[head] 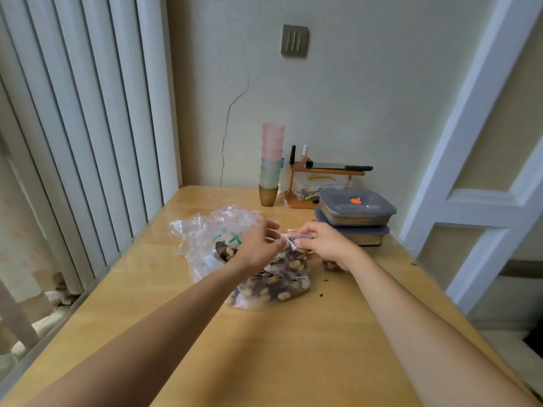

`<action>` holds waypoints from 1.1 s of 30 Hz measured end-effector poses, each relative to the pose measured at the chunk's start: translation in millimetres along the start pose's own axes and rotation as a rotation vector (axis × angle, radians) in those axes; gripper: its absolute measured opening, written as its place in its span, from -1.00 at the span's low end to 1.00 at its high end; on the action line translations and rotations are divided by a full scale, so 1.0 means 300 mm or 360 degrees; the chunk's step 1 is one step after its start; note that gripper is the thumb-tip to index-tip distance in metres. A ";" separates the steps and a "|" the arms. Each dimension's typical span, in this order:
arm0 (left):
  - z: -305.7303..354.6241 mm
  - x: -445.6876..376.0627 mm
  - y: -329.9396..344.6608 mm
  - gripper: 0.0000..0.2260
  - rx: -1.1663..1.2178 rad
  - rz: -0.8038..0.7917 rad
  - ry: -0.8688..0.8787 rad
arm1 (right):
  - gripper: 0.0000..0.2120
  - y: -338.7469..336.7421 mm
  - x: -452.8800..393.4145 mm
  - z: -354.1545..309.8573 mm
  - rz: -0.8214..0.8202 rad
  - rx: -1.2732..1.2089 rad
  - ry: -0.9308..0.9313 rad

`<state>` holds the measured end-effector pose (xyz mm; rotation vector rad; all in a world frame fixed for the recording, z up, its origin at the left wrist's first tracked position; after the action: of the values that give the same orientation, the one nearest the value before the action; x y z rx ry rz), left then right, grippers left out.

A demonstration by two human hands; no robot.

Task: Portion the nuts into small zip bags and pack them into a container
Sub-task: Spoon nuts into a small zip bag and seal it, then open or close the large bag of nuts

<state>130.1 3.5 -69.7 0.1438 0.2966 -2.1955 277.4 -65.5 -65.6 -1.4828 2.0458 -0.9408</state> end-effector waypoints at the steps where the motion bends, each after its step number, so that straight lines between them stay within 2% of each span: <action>1: 0.015 0.000 0.023 -0.66 -0.0096 0.0007 0.0053 | -0.87 -0.027 0.014 0.041 0.0041 -0.0010 0.0043; 5: 0.026 -0.002 0.151 -0.70 -0.0572 -0.0203 0.0245 | -0.93 -0.113 0.055 0.216 0.0223 0.0118 0.0233; 7: -0.012 0.000 0.208 -0.70 -0.0756 -0.0326 0.0236 | -0.90 -0.124 0.069 0.283 0.0273 0.0151 0.0298; 9: -0.043 0.000 0.235 -0.68 -0.0834 -0.0347 0.0213 | -0.88 -0.120 0.080 0.313 0.0305 0.0170 0.0309; 13: -0.063 -0.007 0.235 -0.68 -0.0831 -0.0313 0.0232 | -0.89 -0.140 0.089 0.317 0.0534 0.0238 0.0293; 18: -0.058 -0.009 0.188 -0.81 -0.0761 -0.0221 0.0306 | -0.75 -0.170 0.097 0.288 0.0727 0.0497 0.0333; 21: -0.047 -0.009 0.133 -0.90 -0.0682 -0.0063 0.0353 | -0.80 -0.185 0.123 0.208 0.0952 0.0767 0.0296; 24: -0.029 -0.009 0.048 -0.90 -0.0634 0.0147 0.0398 | -0.96 -0.176 0.114 0.070 0.1144 0.0861 0.0075; 26: -0.020 -0.012 -0.035 -0.90 -0.0627 0.0313 0.0408 | -0.89 -0.119 0.045 0.001 0.0997 0.0792 -0.0073; 28: -0.005 -0.020 -0.144 -0.89 -0.0661 0.0521 0.0417 | -0.87 -0.037 -0.040 -0.048 0.0742 0.0841 -0.0134; 31: 0.002 -0.043 -0.324 -0.77 -0.0857 0.0776 0.0414 | -0.69 0.085 -0.145 -0.064 0.0357 0.1040 -0.0033; 33: -0.040 -0.071 -0.439 -0.67 -0.0995 0.0837 0.0267 | -0.62 0.150 -0.189 -0.050 0.0152 0.1147 0.0065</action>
<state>37.2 98.9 -55.6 0.0471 0.9117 -1.4946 256.6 0.8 -91.0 -0.9681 1.5224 -1.4676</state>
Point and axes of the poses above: each hand's wrist, its own x-axis away from the middle knuckle, its own y-axis out of the palm, z = x × y, the point moved 10 cm from there along -x, towards the middle knuckle, and after that the axes turned 14 degrees about x, right-handed, at the moved point
